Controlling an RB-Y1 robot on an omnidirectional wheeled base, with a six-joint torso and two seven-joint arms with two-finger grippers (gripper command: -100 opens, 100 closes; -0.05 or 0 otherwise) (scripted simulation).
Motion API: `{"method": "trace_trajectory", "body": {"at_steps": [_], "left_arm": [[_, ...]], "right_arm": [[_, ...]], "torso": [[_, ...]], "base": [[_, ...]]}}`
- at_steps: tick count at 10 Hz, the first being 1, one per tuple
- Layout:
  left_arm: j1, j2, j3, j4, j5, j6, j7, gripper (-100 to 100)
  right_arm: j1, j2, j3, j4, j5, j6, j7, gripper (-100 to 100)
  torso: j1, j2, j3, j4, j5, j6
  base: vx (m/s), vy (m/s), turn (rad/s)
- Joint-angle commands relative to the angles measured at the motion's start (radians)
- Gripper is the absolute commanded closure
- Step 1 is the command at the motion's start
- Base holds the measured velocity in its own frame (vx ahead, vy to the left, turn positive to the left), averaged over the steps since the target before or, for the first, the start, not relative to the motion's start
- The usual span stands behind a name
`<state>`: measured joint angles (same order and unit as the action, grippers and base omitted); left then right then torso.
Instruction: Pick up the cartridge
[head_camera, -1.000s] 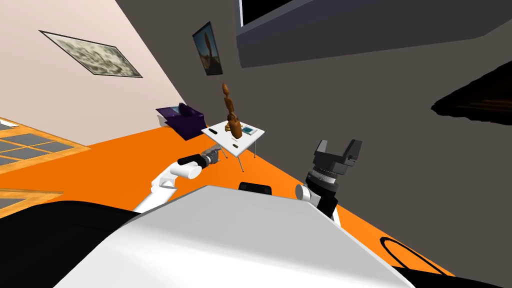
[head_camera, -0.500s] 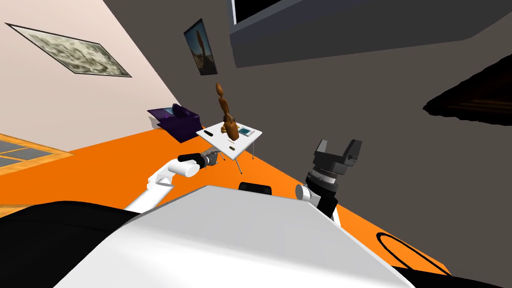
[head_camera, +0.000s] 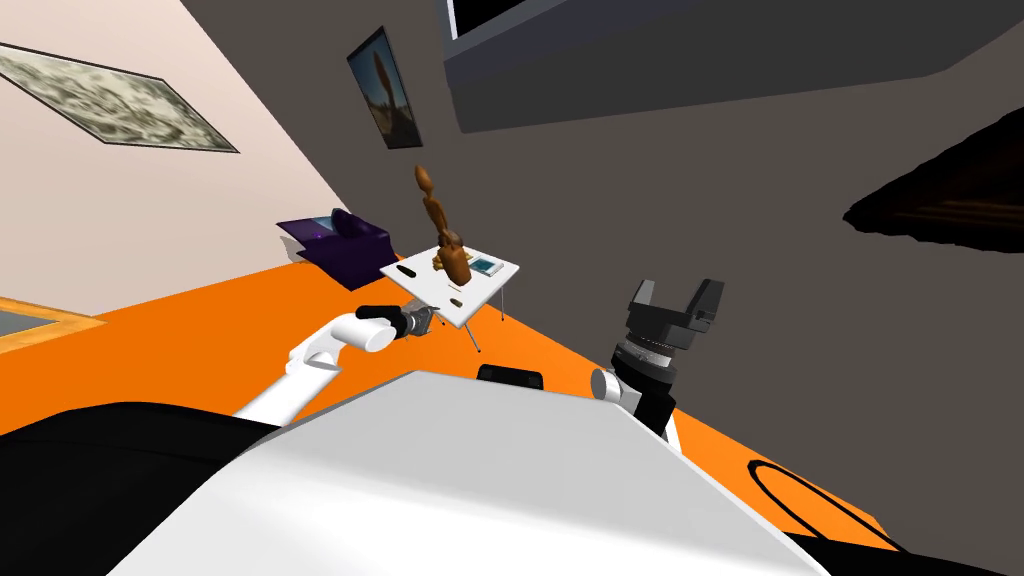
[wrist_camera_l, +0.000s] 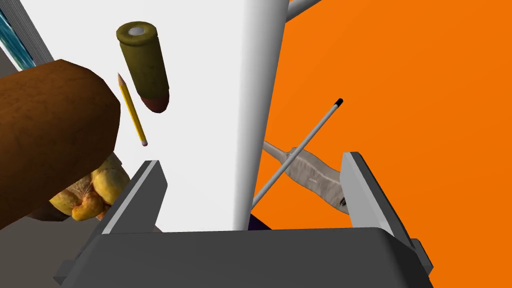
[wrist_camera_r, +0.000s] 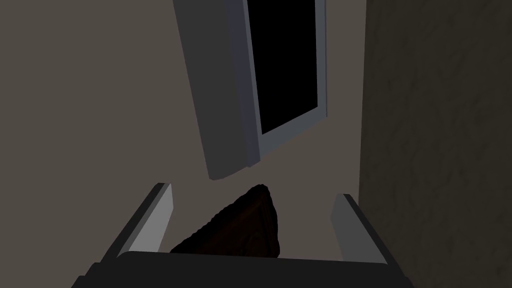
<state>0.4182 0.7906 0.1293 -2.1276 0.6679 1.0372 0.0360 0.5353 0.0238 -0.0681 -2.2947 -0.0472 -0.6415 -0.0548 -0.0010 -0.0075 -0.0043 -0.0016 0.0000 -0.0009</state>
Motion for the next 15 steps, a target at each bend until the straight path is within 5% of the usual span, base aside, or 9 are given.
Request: {"method": "trace_trajectory", "body": {"at_steps": [1, 10, 13, 14, 15], "left_arm": [[-0.002, 0.034, -0.001, -0.003, 0.021, 0.050, -0.008, -100], [-0.011, 0.183, -0.020, -0.021, 0.103, 0.281, -0.051, -100], [-0.013, 0.197, -0.023, -0.022, 0.109, 0.300, -0.057, -100], [-0.013, 0.199, -0.024, -0.022, 0.110, 0.304, -0.057, 0], [-0.017, 0.184, -0.037, 0.009, 0.094, 0.280, -0.067, -100]], "right_arm": [[0.000, 0.000, 0.000, 0.000, 0.000, 0.000, 0.000, 0], [0.000, 0.000, 0.000, 0.000, 0.000, 0.000, 0.000, 0], [0.000, 0.000, 0.000, 0.000, 0.000, 0.000, 0.000, 0], [0.000, 0.000, 0.000, 0.000, 0.000, 0.000, 0.000, 0], [0.000, 0.000, 0.000, 0.000, 0.000, 0.000, 0.000, 0]], "torso": [[0.000, 0.000, 0.000, 0.000, 0.000, 0.000], [-0.002, -0.006, -0.003, -0.001, 0.000, 0.000], [-0.001, -0.001, -0.001, 0.000, 0.000, 0.000], [0.000, 0.002, 0.001, 0.000, 0.000, 0.000], [0.000, 0.005, 0.002, 0.001, 0.000, 0.000]], "base": [[0.112, -0.018, -0.072], [0.137, -0.033, -0.064], [0.089, -0.021, -0.023], [0.009, -0.002, 0.001], [-0.001, -0.002, -0.064]]}}
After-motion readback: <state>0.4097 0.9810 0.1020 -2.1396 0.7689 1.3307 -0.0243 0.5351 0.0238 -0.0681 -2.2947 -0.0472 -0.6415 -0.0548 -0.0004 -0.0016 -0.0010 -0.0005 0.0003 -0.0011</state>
